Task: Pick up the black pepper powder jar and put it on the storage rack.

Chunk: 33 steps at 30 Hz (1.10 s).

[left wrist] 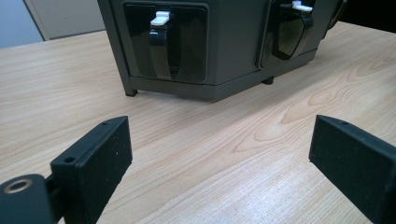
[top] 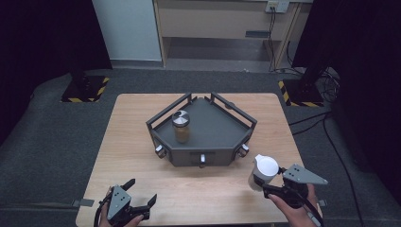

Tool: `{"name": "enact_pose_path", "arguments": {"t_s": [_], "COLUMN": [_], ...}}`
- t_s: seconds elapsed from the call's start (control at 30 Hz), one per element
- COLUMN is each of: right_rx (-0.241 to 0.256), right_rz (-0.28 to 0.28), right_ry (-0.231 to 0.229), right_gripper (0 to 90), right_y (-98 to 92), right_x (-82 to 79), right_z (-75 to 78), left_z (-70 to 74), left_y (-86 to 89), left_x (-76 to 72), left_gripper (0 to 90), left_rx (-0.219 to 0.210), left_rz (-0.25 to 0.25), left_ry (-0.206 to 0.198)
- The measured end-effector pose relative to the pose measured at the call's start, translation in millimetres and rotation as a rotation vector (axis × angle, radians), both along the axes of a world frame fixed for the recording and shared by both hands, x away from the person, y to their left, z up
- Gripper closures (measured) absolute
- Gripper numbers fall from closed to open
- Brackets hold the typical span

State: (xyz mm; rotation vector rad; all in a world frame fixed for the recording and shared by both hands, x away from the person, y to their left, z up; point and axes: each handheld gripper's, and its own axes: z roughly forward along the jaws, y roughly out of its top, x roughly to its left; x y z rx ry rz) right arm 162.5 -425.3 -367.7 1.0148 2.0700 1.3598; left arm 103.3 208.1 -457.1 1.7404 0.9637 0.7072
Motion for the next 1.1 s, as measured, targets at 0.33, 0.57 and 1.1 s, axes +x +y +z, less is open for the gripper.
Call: {"name": "enact_pose_path", "arguments": {"t_s": [0.33,0.57,1.1], "right_rx": [-0.003,0.007,0.032], "right_rz": [0.029,0.041,0.041], "right_ry": [-0.005,-0.008,-0.019], "right_gripper": [30.9,30.9,30.9], "right_y": [6.8,13.4,28.9], "right_x": [9.6,20.7,46.0], "right_z": [23.0,42.3,75.4], "left_z": [1.4,0.6,-0.3], "left_y": [-0.8,0.2,2.4], "left_x": [1.2,-0.2,0.2], "left_gripper": [4.5,4.6,4.4], "left_rx": [0.01,-0.003,-0.012], "left_rz": [-0.009,0.002,0.002], "left_ry": [0.007,0.006,0.008]}}
